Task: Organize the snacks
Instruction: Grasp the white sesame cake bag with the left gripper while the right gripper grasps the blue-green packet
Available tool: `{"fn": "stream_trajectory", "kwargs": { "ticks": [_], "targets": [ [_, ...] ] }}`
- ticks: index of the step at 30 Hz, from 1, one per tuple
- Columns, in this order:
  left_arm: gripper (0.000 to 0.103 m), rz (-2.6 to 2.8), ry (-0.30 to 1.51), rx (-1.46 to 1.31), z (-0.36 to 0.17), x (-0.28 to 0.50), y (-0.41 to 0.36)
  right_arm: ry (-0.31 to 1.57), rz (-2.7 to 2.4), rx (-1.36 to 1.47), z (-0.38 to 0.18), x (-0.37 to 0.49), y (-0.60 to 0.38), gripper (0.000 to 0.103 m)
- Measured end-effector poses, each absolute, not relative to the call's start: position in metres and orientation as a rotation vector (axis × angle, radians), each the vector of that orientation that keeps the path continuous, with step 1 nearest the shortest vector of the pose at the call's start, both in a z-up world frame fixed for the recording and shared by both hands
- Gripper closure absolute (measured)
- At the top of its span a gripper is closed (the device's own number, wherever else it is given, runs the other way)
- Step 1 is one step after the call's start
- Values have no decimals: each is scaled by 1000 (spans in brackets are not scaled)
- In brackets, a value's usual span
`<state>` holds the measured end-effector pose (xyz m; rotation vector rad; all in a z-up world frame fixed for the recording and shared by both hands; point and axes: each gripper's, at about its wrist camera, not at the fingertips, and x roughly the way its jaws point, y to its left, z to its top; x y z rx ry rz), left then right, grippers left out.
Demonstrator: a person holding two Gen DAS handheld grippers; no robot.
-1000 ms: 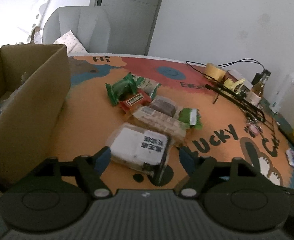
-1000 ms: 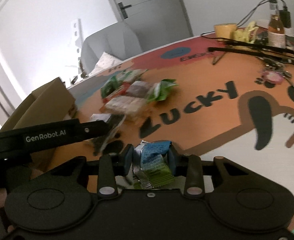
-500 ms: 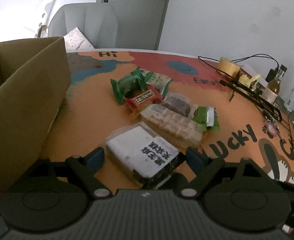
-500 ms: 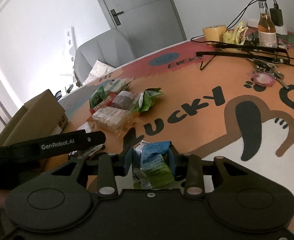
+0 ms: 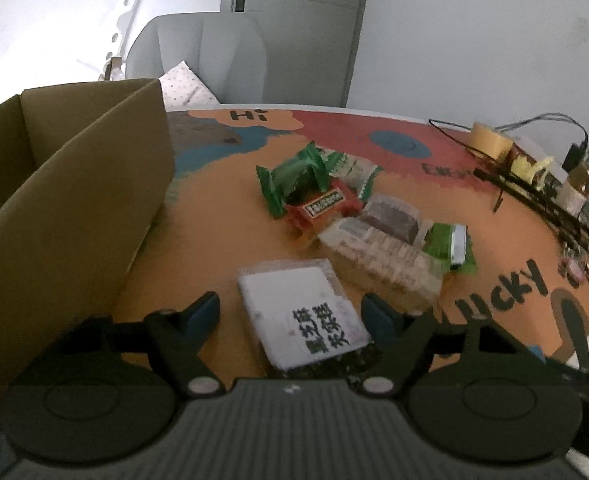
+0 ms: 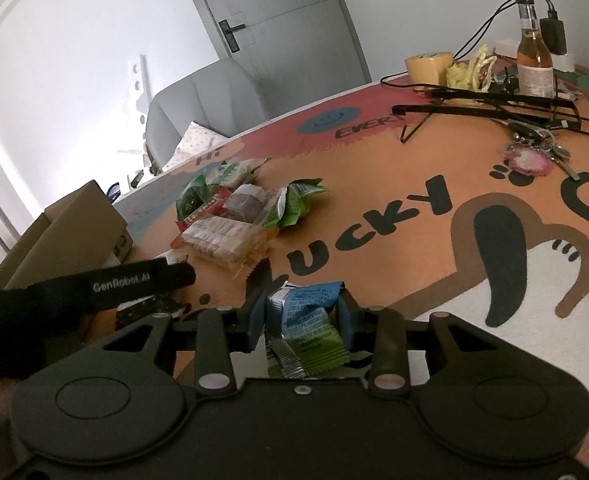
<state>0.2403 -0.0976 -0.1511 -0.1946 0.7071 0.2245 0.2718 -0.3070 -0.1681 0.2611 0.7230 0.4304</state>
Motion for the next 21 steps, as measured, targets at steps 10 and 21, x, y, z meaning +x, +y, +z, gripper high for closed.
{"fn": "stream_trajectory", "kwargs": {
  "ticks": [10,21],
  "targets": [
    [56,179,670,-160,-152,217,-95,691,385,171,-167,255,-293,67],
    [57,100,636,-180,-139,186,-94,645,372,205,-156,235,-287,68]
  ]
}}
